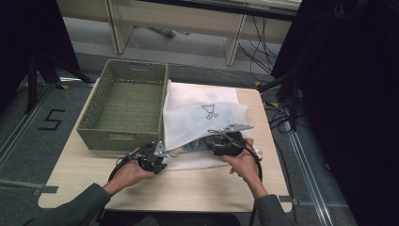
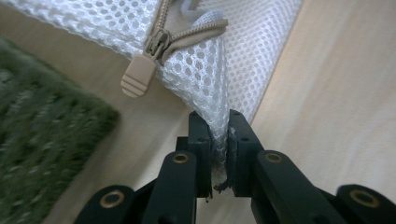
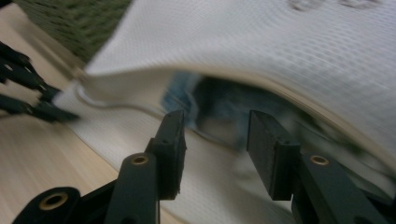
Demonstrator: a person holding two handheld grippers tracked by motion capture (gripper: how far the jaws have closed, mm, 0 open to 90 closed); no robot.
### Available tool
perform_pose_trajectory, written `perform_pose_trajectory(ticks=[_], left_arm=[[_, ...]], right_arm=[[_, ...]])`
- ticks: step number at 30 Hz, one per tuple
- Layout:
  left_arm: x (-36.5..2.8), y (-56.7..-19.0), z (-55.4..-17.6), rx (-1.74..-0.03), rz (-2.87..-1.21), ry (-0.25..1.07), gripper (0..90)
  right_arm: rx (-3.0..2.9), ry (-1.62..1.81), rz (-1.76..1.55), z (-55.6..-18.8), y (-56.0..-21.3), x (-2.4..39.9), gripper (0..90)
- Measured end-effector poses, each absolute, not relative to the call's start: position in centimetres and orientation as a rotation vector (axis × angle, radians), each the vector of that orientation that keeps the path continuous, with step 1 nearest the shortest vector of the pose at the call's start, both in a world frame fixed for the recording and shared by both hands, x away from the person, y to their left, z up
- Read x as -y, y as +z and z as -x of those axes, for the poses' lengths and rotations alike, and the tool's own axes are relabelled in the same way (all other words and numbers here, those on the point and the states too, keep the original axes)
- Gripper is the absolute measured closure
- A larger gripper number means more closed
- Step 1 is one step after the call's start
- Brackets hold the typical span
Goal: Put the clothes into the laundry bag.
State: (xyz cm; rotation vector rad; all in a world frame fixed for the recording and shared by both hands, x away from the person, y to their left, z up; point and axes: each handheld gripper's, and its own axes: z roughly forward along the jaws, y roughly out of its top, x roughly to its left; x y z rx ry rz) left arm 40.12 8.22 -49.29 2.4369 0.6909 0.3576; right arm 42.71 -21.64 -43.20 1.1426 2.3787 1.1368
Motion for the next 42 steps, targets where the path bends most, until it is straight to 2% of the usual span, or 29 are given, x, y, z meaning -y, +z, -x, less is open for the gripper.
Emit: perform_pose_trajectory(ticks=[6,10,13,15,18,22,26,29,31,32,35,36,38,42], left_arm=[[-8.7,-49.0,-40.5,-0.716,-2.441,0.428,77.2],[-8.4,-47.4,-39.5,-0.715,-2.384,0.506,63.0],[-7.8,-45.6,-38.1,-0.681,-2.316,0.499,56.4],[-6.5,-45.2,-37.7,-0.644,-2.299,0.468,54.4],[-3.1,-46.3,-38.1,-0.600,-2.255,0.343,52.2],[1.7,-49.3,-39.6,-0.552,-2.318,0.318,44.3],[4.1,-51.0,-40.6,-0.575,-2.306,0.338,42.2],[4.2,-51.1,-41.2,-0.611,-2.288,0.326,45.5],[3.8,-51.2,-41.5,-0.629,-2.258,0.302,55.2],[3.6,-51.3,-41.7,-0.625,-2.257,0.300,60.2],[3.2,-51.3,-41.9,-0.620,-2.254,0.322,77.4],[3.2,-51.3,-41.9,-0.604,-2.260,0.337,81.9],[3.1,-51.2,-41.7,-0.569,-2.281,0.358,85.4],[3.0,-51.1,-41.5,-0.541,-2.299,0.349,86.6]], right_arm=[[-2.293,1.003,-1.254,-41.9,-42.9,27.2,55.1],[-2.288,0.953,-1.332,-41.6,-44.1,29.6,50.2],[-2.314,0.957,-1.340,-41.9,-45.0,30.2,46.4],[-2.302,0.983,-1.337,-42.5,-46.1,29.9,45.4],[-2.358,0.991,-1.328,-43.4,-46.9,29.1,44.1],[-2.408,0.964,-1.316,-43.9,-47.6,27.7,42.0],[-2.424,0.953,-1.273,-44.0,-48.1,26.9,43.6],[-2.439,0.933,-1.238,-44.3,-48.9,26.8,44.8],[-2.461,0.918,-1.232,-44.5,-49.1,26.6,48.0],[-2.460,0.898,-1.227,-44.6,-49.1,26.4,52.3],[-2.432,0.872,-1.134,-45.2,-49.3,26.1,80.4],[-2.415,0.898,-1.117,-45.4,-49.5,26.0,84.7],[-2.453,0.867,-1.124,-45.4,-49.0,25.4,88.0],[-2.440,0.948,-1.097,-45.4,-49.2,23.3,88.7]])
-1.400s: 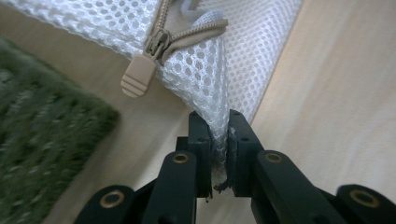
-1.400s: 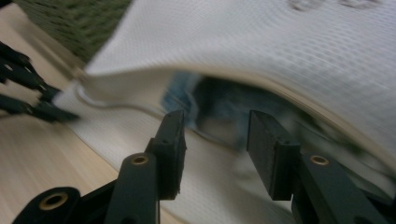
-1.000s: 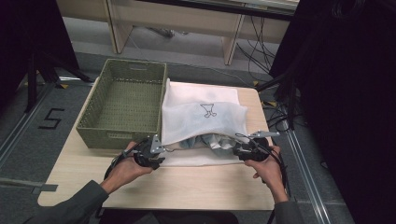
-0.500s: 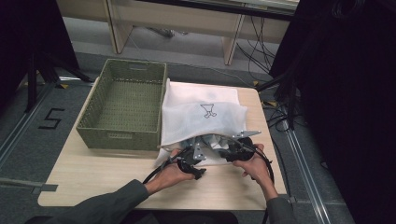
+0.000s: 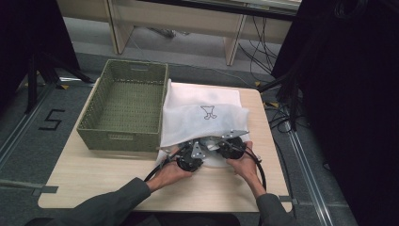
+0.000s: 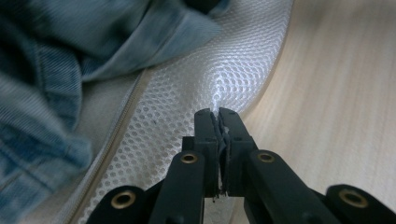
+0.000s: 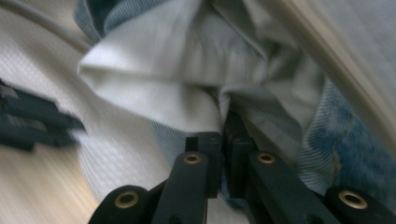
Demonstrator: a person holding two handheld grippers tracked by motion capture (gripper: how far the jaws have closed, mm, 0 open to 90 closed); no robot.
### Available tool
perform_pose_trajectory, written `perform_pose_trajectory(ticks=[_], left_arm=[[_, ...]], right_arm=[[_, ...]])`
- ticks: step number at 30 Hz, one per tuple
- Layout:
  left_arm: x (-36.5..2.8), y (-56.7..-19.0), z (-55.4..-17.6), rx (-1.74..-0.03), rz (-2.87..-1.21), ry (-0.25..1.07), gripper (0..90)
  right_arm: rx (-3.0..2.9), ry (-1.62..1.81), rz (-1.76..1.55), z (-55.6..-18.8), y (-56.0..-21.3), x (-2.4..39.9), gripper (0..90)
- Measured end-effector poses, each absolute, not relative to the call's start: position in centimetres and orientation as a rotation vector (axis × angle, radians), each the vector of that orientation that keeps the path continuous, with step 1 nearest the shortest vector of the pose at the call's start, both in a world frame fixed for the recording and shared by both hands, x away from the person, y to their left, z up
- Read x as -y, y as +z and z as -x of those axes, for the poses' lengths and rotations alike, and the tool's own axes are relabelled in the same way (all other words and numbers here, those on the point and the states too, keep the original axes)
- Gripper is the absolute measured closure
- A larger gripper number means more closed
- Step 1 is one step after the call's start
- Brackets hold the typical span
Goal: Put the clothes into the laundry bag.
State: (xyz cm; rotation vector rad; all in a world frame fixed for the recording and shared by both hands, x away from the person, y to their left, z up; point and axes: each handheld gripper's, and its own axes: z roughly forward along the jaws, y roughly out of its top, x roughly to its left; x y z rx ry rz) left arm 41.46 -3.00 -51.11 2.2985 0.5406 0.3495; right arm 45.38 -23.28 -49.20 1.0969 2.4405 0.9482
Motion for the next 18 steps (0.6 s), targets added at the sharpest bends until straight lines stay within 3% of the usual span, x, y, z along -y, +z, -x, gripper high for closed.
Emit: perform_pose_trajectory(ticks=[7,13,18], left_arm=[[2.8,-50.9,-41.3,-0.500,-2.330,0.328,87.0],[2.8,-50.9,-41.2,-0.492,-2.337,0.336,87.0],[2.7,-50.9,-41.1,-0.493,-2.334,0.349,86.3]], right_arm=[[-2.300,0.968,-1.189,-49.1,-49.3,20.9,89.0],[-2.218,0.968,-1.285,-51.0,-49.6,21.3,88.0],[-2.301,1.006,-1.321,-49.4,-48.0,22.0,70.9]])
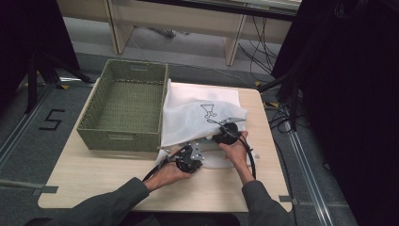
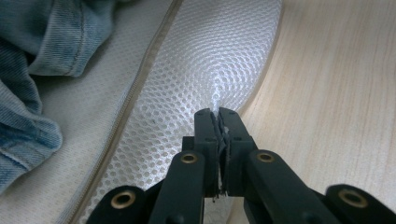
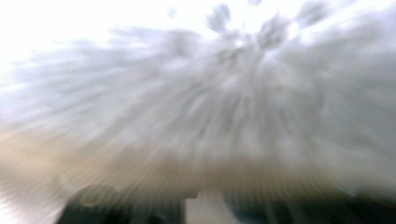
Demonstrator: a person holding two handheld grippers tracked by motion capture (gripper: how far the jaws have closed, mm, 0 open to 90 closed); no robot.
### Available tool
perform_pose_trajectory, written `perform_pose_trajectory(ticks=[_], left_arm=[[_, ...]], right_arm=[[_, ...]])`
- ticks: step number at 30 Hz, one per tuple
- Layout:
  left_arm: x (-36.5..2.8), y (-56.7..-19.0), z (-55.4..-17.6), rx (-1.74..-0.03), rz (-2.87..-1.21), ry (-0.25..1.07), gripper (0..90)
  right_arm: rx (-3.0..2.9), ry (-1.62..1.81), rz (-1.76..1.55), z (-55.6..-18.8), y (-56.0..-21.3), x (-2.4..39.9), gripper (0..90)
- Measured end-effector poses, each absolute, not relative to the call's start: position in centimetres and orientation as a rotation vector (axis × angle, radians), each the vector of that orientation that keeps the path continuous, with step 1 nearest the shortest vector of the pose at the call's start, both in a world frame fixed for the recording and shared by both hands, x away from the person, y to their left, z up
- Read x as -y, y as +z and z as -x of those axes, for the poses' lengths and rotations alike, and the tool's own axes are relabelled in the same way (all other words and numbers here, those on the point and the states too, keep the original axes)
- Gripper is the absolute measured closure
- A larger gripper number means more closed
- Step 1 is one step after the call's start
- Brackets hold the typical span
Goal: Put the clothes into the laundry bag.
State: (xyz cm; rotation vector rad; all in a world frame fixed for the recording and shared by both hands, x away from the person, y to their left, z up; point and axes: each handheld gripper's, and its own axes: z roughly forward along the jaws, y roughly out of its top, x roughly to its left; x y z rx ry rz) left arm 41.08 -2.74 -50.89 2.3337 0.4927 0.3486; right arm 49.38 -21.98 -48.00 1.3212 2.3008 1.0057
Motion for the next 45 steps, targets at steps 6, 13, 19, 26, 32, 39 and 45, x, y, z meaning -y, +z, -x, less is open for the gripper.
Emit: perform_pose_trajectory(ticks=[6,13,19,26,32,39,45], left_arm=[[2.6,-51.0,-40.8,-0.508,-2.318,0.347,86.0],[2.8,-50.9,-40.7,-0.485,-2.334,0.370,85.7],[2.8,-51.0,-40.7,-0.483,-2.338,0.366,86.4],[2.8,-50.9,-40.6,-0.462,-2.353,0.366,87.2],[2.7,-50.8,-40.7,-0.450,-2.355,0.368,87.1],[2.6,-50.8,-40.8,-0.483,-2.343,0.331,86.6],[2.6,-50.9,-40.8,-0.493,-2.340,0.326,86.0]], right_arm=[[-2.318,1.125,-1.247,-46.3,-44.4,23.9,60.6],[-2.388,1.149,-1.184,-45.7,-46.6,22.5,52.5],[-2.397,0.924,-1.184,-48.0,-49.9,20.2,83.0],[-2.268,0.910,-1.220,-51.4,-49.4,19.8,86.4],[-2.208,0.918,-1.278,-53.6,-49.7,20.0,86.2],[-2.284,0.988,-1.338,-53.0,-49.1,20.2,70.6],[-2.413,0.989,-1.268,-48.5,-45.4,22.2,60.0]])
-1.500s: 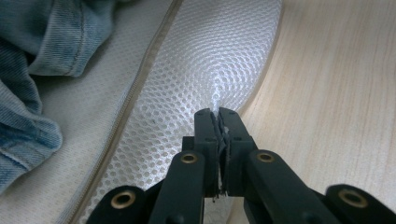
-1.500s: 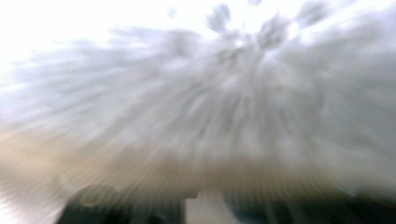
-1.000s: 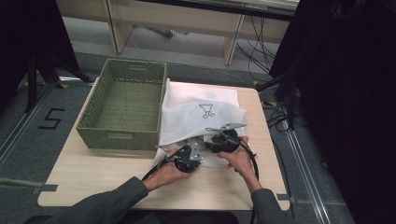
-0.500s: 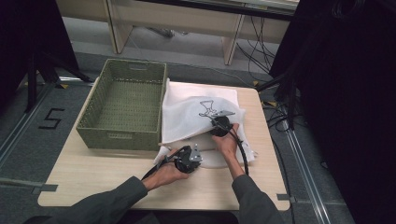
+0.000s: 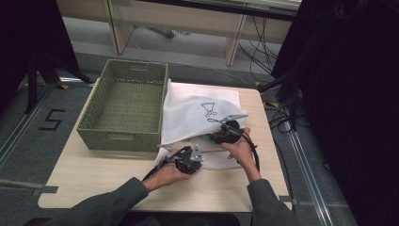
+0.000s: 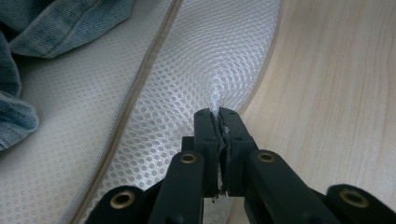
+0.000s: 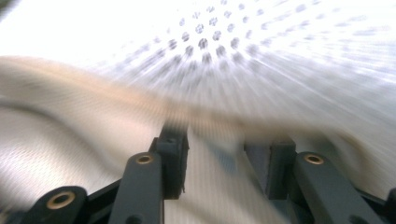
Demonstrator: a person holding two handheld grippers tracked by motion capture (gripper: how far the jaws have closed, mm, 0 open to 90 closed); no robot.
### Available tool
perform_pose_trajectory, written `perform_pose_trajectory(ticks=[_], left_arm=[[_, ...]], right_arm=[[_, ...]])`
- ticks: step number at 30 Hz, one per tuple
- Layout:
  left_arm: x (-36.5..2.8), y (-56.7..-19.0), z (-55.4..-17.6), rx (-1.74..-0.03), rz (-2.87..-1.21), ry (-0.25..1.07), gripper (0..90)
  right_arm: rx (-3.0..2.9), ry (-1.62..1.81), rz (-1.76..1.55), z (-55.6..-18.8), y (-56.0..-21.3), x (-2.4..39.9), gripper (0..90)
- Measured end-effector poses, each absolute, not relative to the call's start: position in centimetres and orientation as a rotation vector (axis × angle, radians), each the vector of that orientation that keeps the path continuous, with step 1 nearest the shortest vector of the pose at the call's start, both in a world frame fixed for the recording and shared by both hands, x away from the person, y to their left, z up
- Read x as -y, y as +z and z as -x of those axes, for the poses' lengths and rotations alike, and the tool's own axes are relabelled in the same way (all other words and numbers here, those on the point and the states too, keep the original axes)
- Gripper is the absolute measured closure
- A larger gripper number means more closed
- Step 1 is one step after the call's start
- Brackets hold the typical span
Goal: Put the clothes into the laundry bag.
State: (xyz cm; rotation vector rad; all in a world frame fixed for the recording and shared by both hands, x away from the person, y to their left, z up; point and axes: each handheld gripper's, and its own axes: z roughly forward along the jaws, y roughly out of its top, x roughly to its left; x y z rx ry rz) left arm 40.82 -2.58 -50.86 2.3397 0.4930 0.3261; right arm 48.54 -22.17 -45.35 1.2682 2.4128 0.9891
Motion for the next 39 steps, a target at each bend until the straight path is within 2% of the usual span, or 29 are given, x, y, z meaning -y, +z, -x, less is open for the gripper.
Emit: perform_pose_trajectory(ticks=[4,8,9,16,19,23,31,37,39], left_arm=[[2.6,-50.9,-40.8,-0.484,-2.345,0.335,85.7],[2.7,-50.8,-40.9,-0.477,-2.352,0.339,85.5],[2.7,-50.8,-40.9,-0.473,-2.354,0.343,85.5],[2.6,-50.8,-40.9,-0.470,-2.354,0.344,85.4],[2.7,-50.8,-40.9,-0.475,-2.351,0.340,85.4],[2.6,-50.8,-40.8,-0.483,-2.345,0.333,85.5],[2.6,-50.8,-40.8,-0.472,-2.347,0.343,85.5],[2.6,-50.8,-40.8,-0.472,-2.347,0.342,85.5],[2.5,-50.9,-40.8,-0.480,-2.346,0.329,85.5]], right_arm=[[-2.329,1.019,-1.294,-46.3,-43.5,25.5,56.7],[-2.276,0.948,-1.273,-46.0,-45.2,27.6,55.7],[-2.313,0.898,-1.354,-45.9,-45.2,27.8,55.6],[-2.329,0.847,-1.363,-47.0,-48.1,26.9,55.9],[-2.303,0.885,-1.388,-47.4,-48.3,26.2,57.8],[-2.343,0.840,-1.309,-47.8,-48.4,25.1,54.9],[-2.344,0.950,-1.199,-47.7,-48.4,22.2,56.4],[-2.345,0.883,-1.224,-49.2,-49.0,22.5,54.1],[-2.357,0.848,-1.226,-49.7,-49.5,22.5,58.0]])
